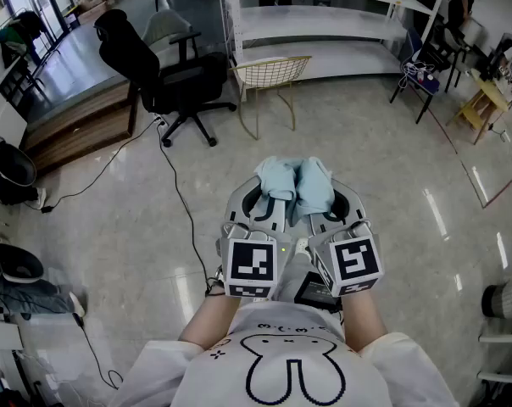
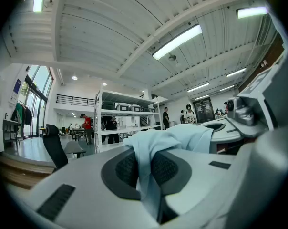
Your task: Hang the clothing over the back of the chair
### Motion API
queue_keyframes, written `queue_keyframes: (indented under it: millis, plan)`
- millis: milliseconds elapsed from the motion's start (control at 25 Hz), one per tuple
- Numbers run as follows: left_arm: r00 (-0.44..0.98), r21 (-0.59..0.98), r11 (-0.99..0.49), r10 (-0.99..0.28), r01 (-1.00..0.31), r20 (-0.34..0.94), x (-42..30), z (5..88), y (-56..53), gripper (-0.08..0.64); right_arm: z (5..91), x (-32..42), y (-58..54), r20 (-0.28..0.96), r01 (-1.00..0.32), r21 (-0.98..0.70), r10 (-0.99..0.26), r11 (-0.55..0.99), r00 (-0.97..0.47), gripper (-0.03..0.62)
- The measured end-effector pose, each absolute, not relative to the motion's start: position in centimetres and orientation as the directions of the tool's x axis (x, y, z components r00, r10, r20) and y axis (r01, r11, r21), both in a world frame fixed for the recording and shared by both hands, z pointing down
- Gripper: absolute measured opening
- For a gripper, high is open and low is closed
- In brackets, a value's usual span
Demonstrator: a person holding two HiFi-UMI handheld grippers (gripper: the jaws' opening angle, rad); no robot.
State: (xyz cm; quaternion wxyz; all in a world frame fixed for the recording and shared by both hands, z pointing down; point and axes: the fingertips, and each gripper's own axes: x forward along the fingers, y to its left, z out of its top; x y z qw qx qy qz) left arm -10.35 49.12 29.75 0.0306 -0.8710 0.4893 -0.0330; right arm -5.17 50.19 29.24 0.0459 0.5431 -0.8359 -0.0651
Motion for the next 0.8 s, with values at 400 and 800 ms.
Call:
queue_keyframes:
  millis: [400,800]
  plan:
    - [0.519,-0.091,-0.519,-0.854,-0.850,0.026,-8.6,29.5,45.6,0.037,28.8,-3.6,47.1,0.000,-0.895,0.145,-0.905,0.421,-0.426,-0.002]
    - [0.502,-0.098,-0.504,-0.864,-0.858,0.044,-5.4,29.2,37.6,0.037,29.0,-0.5,38.8,0.023,-0.878,0.124,-0.886,0.463,-0.464,-0.002]
